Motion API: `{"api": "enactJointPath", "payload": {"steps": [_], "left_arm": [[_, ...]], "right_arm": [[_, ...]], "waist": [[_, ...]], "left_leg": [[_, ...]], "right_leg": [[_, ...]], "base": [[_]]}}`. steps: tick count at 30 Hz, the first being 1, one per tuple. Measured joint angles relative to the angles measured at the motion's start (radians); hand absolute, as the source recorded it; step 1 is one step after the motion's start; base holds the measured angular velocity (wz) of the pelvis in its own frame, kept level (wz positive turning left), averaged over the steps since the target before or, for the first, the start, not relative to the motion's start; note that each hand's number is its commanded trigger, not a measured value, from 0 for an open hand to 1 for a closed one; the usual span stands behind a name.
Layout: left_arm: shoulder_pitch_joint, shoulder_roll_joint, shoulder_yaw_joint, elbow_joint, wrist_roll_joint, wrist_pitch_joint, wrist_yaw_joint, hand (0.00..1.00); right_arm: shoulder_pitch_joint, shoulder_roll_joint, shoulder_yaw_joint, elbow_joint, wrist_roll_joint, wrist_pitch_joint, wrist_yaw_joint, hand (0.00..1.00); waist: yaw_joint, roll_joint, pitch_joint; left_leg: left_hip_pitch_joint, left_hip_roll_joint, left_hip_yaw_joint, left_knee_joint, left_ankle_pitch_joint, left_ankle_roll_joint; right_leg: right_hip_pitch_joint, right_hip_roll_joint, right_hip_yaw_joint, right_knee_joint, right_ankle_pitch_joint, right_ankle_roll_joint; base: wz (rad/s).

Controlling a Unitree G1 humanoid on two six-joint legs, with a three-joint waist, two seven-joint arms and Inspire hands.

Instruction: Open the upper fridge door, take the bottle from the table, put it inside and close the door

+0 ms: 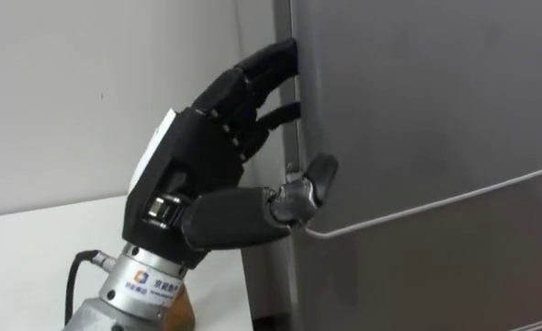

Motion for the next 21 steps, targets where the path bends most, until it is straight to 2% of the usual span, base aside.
{"api": "enactJointPath", "payload": {"steps": [5, 8, 9, 10, 12, 13, 14, 15, 16, 21], "left_arm": [[0.015, 0.000, -0.049, 0.005, -0.019, 0.008, -0.017, 0.75], [0.022, 0.007, -0.084, 0.033, -0.018, 0.049, -0.048, 0.68], [0.024, 0.010, -0.094, 0.030, -0.023, 0.050, -0.078, 0.64], [0.023, 0.006, -0.102, 0.028, -0.027, 0.049, -0.094, 0.56], [0.019, 0.003, -0.137, 0.024, -0.040, 0.049, -0.143, 0.46], [0.019, 0.002, -0.142, 0.024, -0.041, 0.049, -0.154, 0.35], [0.017, 0.003, -0.152, 0.023, -0.041, 0.049, -0.173, 0.15], [0.015, 0.004, -0.164, 0.023, -0.040, 0.053, -0.188, 0.05], [0.013, 0.004, -0.170, 0.023, -0.040, 0.057, -0.195, 0.00], [0.005, 0.023, -0.207, 0.026, -0.034, 0.101, -0.250, 0.00]], "right_arm": [[-0.004, 0.000, 0.006, 0.000, 0.000, 0.000, 0.000, 0.00], [-0.006, -0.001, 0.009, 0.000, 0.001, 0.000, 0.000, 0.00], [-0.006, -0.001, 0.009, 0.000, 0.003, 0.000, 0.000, 0.00], [-0.008, -0.002, 0.009, 0.000, 0.003, 0.000, 0.000, 0.00], [-0.010, -0.001, 0.010, 0.000, 0.003, 0.000, 0.001, 0.00], [-0.010, -0.001, 0.010, 0.000, 0.003, 0.000, 0.001, 0.00], [-0.012, -0.001, 0.010, 0.000, 0.004, 0.000, 0.001, 0.00], [-0.012, 0.000, 0.010, 0.000, 0.007, 0.000, 0.003, 0.00], [-0.012, 0.000, 0.010, 0.000, 0.008, 0.000, 0.003, 0.00], [-0.011, 0.004, 0.010, 0.001, 0.028, 0.000, 0.005, 0.00]], "waist": [[-0.001, 0.000, 0.0017], [-0.010, 0.003, 0.0049], [-0.011, 0.004, 0.0045], [-0.011, 0.004, 0.0042], [-0.017, 0.004, 0.0035], [-0.020, 0.005, 0.0031], [-0.026, 0.007, 0.0020], [-0.030, 0.008, 0.0015], [-0.030, 0.008, 0.0012], [-0.042, 0.008, 0.0014]], "left_leg": [[-0.001, 0.000, 0.000, 0.000, 0.000, 0.000], [-0.003, 0.000, 0.000, 0.000, 0.000, 0.000], [-0.007, 0.000, 0.000, 0.001, 0.000, 0.000], [-0.008, 0.000, 0.000, 0.001, 0.000, 0.000], [-0.005, 0.000, 0.000, 0.001, 0.000, 0.000], [-0.004, 0.000, 0.001, 0.001, 0.000, 0.000], [-0.004, 0.000, 0.002, 0.001, 0.000, 0.000], [-0.002, 0.000, 0.003, 0.001, 0.000, 0.000], [-0.001, 0.001, 0.003, 0.002, 0.000, 0.000], [0.002, 0.001, 0.008, 0.002, 0.000, 0.000]], "right_leg": [[-0.001, 0.000, 0.000, 0.001, 0.000, 0.000], [-0.003, 0.000, 0.002, 0.001, 0.000, 0.000], [-0.005, 0.000, 0.001, 0.001, 0.000, 0.000], [-0.005, 0.000, 0.002, 0.001, 0.000, 0.000], [-0.005, 0.000, 0.002, 0.001, 0.000, 0.000], [-0.005, 0.000, 0.002, 0.000, 0.000, 0.000], [-0.004, 0.001, 0.004, -0.001, 0.000, 0.000], [-0.004, 0.001, 0.005, -0.001, 0.000, 0.000], [-0.004, 0.001, 0.006, -0.001, 0.000, 0.000], [-0.004, 0.001, 0.014, -0.001, 0.000, 0.000]], "base": [[0.00], [0.00], [0.00], [0.00], [0.00], [0.00], [-0.03], [-0.04], [-0.04], [-0.03]]}}
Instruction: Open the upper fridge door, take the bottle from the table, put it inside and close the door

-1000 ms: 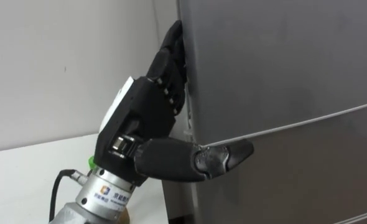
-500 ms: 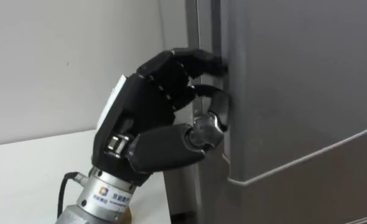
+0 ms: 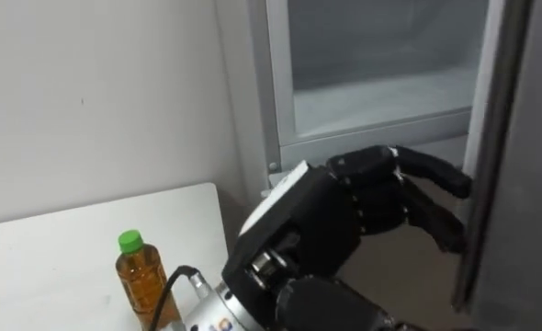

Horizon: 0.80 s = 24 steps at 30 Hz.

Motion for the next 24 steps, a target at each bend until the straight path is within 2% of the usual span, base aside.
{"api": "enactJointPath", "payload": {"steps": [14, 21, 24], "left_arm": [[-0.002, 0.009, -0.009, 0.006, 0.020, 0.014, -0.057, 0.00], [-0.045, 0.007, -0.011, 0.053, 0.028, 0.035, -0.072, 0.00], [-0.046, 0.007, -0.014, 0.057, 0.028, 0.038, -0.072, 0.00]], "right_arm": [[-0.006, 0.003, 0.002, -0.001, 0.001, 0.000, 0.003, 0.00], [-0.007, 0.003, 0.003, 0.000, 0.013, 0.001, -0.006, 0.00], [-0.008, 0.004, 0.001, 0.001, 0.033, 0.014, -0.006, 0.00]], "waist": [[-0.015, -0.002, 0.0011], [-0.018, 0.002, -0.0009], [-0.038, 0.005, -0.0010]], "left_leg": [[-0.004, 0.002, 0.013, -0.001, 0.000, 0.000], [-0.004, 0.004, 0.025, -0.001, 0.000, 0.000], [-0.002, 0.004, 0.028, -0.002, 0.000, 0.000]], "right_leg": [[-0.016, 0.002, 0.018, 0.001, 0.000, 0.000], [-0.024, 0.003, 0.036, 0.005, 0.002, -0.002], [-0.025, 0.003, 0.044, 0.006, 0.002, -0.002]], "base": [[-0.04], [-0.07], [-0.06]]}}
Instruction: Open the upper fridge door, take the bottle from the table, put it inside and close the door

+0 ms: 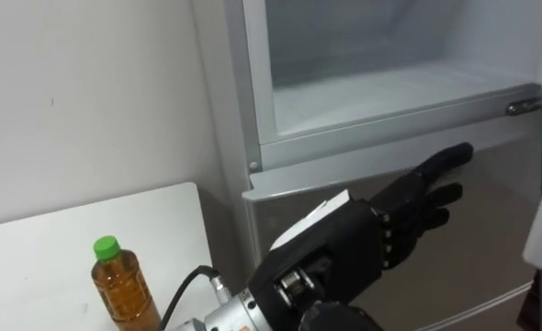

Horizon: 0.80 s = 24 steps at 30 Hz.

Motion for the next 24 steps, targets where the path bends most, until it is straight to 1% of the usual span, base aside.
{"api": "enactJointPath", "payload": {"steps": [5, 10, 15, 18, 22, 24], "left_arm": [[-0.001, -0.003, 0.000, 0.000, 0.000, 0.000, -0.005, 0.00], [-0.001, -0.003, 0.000, 0.000, 0.000, 0.000, -0.010, 0.00], [-0.001, -0.004, 0.000, -0.001, 0.014, 0.000, -0.014, 0.00], [-0.003, -0.006, -0.005, -0.001, 0.029, 0.000, -0.012, 0.00], [-0.010, -0.008, -0.016, -0.002, 0.048, 0.000, 0.009, 0.00], [-0.026, -0.017, -0.030, -0.002, 0.069, 0.000, 0.031, 0.00]], "right_arm": [[-0.012, 0.000, -0.001, 0.000, 0.006, 0.007, 0.002, 0.00], [-0.014, 0.000, -0.004, 0.000, 0.005, 0.007, 0.002, 0.00], [-0.016, -0.001, -0.005, 0.000, 0.006, 0.005, 0.001, 0.00], [-0.012, -0.002, -0.005, -0.003, 0.006, 0.005, 0.001, 0.00], [-0.010, -0.006, -0.003, -0.010, 0.006, 0.002, 0.000, 0.00], [-0.009, -0.008, -0.001, -0.009, 0.007, 0.002, -0.001, 0.00]], "waist": [[-0.029, 0.006, 0.0019], [-0.035, 0.009, 0.0027], [-0.055, 0.009, 0.0023], [-0.057, 0.010, 0.0018], [-0.059, 0.010, 0.0019], [-0.058, 0.010, 0.0020]], "left_leg": [[0.003, 0.000, 0.008, -0.001, 0.000, 0.000], [0.004, 0.003, 0.027, -0.001, 0.000, 0.000], [0.002, 0.005, 0.051, -0.001, 0.000, 0.000], [0.002, 0.011, 0.076, 0.000, 0.000, 0.000], [0.004, 0.017, 0.090, 0.000, 0.000, 0.000], [0.009, 0.022, 0.110, 0.000, 0.000, -0.001]], "right_leg": [[-0.004, 0.000, 0.007, 0.002, 0.001, 0.000], [-0.015, 0.002, 0.029, 0.003, 0.002, 0.000], [-0.025, 0.002, 0.042, 0.004, 0.002, 0.000], [-0.044, 0.007, 0.066, 0.015, 0.003, -0.001], [-0.051, 0.014, 0.084, 0.015, 0.005, -0.005], [-0.052, 0.017, 0.091, 0.014, 0.007, -0.008]], "base": [[-0.07], [-0.12], [-0.09], [-0.25], [-0.18], [-0.14]]}}
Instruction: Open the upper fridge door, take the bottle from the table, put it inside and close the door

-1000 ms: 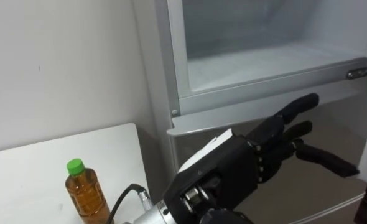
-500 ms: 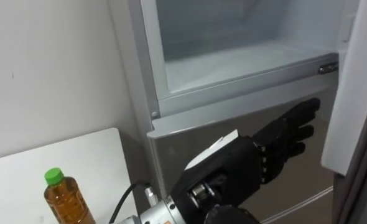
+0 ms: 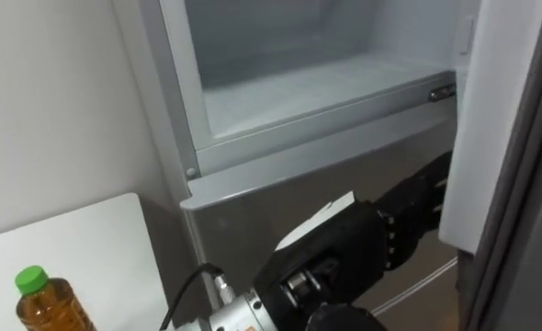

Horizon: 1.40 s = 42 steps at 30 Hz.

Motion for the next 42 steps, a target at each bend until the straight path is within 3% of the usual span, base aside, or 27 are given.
{"api": "enactJointPath", "payload": {"steps": [7, 11, 21, 30, 35, 40, 42], "left_arm": [[-0.018, -0.019, -0.030, 0.005, 0.000, 0.000, 0.019, 0.00], [-0.049, -0.027, -0.048, 0.035, -0.001, 0.000, 0.017, 0.00], [-0.076, -0.034, -0.094, 0.061, 0.000, 0.001, 0.003, 0.00], [-0.095, -0.046, -0.122, 0.061, -0.002, 0.039, -0.011, 0.00], [-0.095, -0.041, -0.122, 0.062, -0.001, 0.041, -0.011, 0.00], [-0.096, -0.034, -0.117, 0.082, -0.002, 0.041, -0.010, 0.00], [-0.096, -0.026, -0.106, 0.079, -0.002, 0.041, -0.009, 0.00]], "right_arm": [[0.011, -0.001, 0.002, -0.003, 0.023, 0.001, 0.000, 0.00], [0.019, -0.002, 0.000, -0.003, 0.043, 0.002, 0.002, 0.00], [0.011, -0.001, -0.001, -0.003, 0.039, 0.003, 0.007, 0.00], [0.020, 0.004, -0.002, 0.009, 0.135, 0.007, -0.004, 0.00], [0.029, 0.003, -0.001, 0.013, 0.153, 0.007, -0.009, 0.00], [0.033, 0.004, 0.000, 0.001, 0.157, 0.006, -0.012, 0.00], [0.033, 0.004, 0.000, 0.000, 0.157, 0.006, -0.013, 0.00]], "waist": [[-0.003, 0.001, 0.0003], [-0.030, 0.002, 0.0007], [-0.055, 0.016, 0.0041], [-0.098, 0.030, 0.0037], [-0.106, 0.030, 0.0041], [-0.099, 0.028, 0.0072], [-0.094, 0.028, 0.0077]], "left_leg": [[0.030, 0.019, 0.054, 0.000, -0.001, -0.002], [0.036, 0.028, 0.082, -0.001, -0.002, -0.003], [0.038, 0.043, 0.138, 0.000, -0.001, -0.006], [0.027, 0.048, 0.140, -0.004, 0.000, -0.009], [0.027, 0.054, 0.137, -0.003, -0.003, -0.015], [0.012, 0.057, 0.095, -0.002, -0.011, -0.028], [0.000, 0.055, 0.065, -0.003, -0.011, -0.028]], "right_leg": [[0.000, 0.019, 0.046, -0.002, 0.007, -0.011], [-0.004, 0.028, 0.053, -0.001, 0.010, -0.016], [-0.036, 0.045, 0.102, -0.001, 0.018, -0.027], [-0.052, 0.052, 0.109, 0.003, 0.022, -0.032], [-0.044, 0.057, 0.105, 0.003, 0.023, -0.034], [-0.040, 0.057, 0.070, 0.003, 0.024, -0.035], [-0.036, 0.052, 0.035, 0.003, 0.024, -0.035]], "base": [[-0.27], [-0.15], [-0.18], [-0.05], [0.01], [0.20], [0.45]]}}
